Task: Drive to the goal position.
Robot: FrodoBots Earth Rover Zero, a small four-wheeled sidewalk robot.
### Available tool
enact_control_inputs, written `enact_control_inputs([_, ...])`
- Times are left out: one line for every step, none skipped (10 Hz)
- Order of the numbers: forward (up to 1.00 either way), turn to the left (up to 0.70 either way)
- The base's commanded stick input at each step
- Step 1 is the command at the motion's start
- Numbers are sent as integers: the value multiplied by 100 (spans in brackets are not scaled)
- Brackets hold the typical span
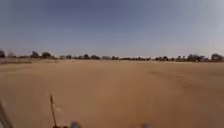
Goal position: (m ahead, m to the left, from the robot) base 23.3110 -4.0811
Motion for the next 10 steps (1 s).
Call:
enact_control_inputs([50,0])
enact_control_inputs([50,0])
enact_control_inputs([50,0])
enact_control_inputs([0,0])
enact_control_inputs([0,0])
enact_control_inputs([0,0])
enact_control_inputs([0,0])
enact_control_inputs([0,0])
enact_control_inputs([0,0])
enact_control_inputs([0,0])
